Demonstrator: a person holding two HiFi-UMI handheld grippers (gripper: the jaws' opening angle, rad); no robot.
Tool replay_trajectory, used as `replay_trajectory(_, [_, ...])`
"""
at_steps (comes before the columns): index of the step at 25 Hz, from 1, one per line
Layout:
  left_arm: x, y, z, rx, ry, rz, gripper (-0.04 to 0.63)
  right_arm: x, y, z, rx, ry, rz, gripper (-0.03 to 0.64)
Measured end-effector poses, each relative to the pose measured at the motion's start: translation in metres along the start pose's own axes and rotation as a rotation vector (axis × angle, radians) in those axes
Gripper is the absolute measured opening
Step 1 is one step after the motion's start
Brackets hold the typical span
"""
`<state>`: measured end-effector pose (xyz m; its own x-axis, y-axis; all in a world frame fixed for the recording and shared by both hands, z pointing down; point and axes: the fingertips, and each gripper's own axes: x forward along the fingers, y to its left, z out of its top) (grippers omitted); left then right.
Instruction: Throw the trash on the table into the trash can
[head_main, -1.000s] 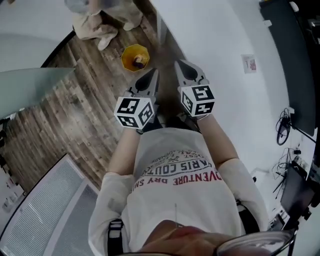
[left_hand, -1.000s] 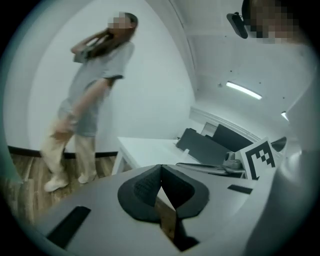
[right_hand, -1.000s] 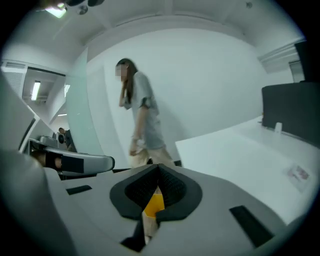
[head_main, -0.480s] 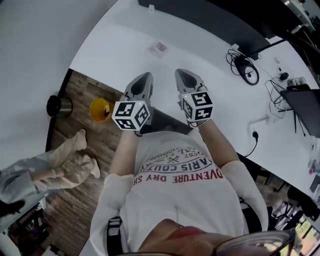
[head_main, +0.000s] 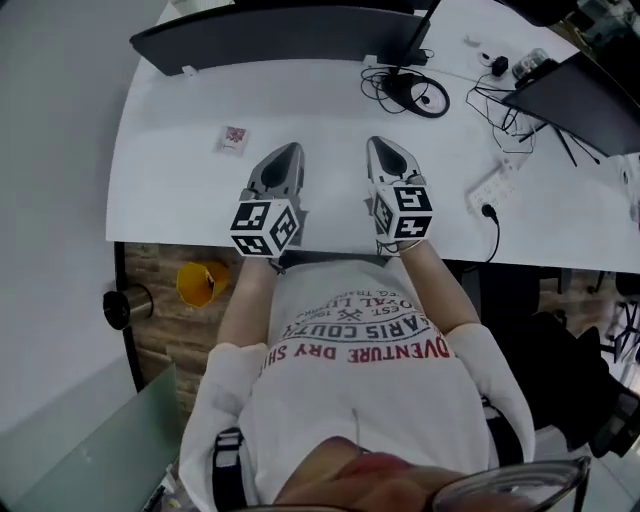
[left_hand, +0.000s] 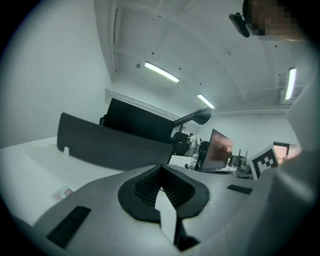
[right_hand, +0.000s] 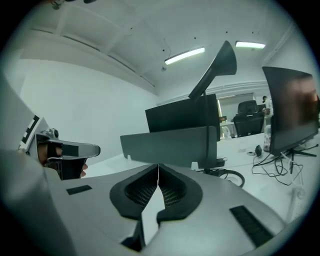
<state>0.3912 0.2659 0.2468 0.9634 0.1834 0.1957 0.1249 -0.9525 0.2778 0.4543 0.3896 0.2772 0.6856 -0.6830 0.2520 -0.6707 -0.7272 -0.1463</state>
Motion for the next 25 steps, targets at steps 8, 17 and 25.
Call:
replay_trajectory(8, [0.03,0.004,0.012,0.026,0.031,-0.089,0.022,0.008,-0.014,0.004,0.016,-0.004,-0.103,0.026])
replay_trajectory(17, [0.028,0.035,0.017,0.031,0.07,-0.144,0.023,0.035,0.008,0.01,0.022,0.003,-0.139,0.028])
replay_trajectory(25, [0.012,0.098,0.015,-0.009,0.079,-0.07,0.023,0.082,0.052,-0.007,0.008,0.093,-0.078,0.028])
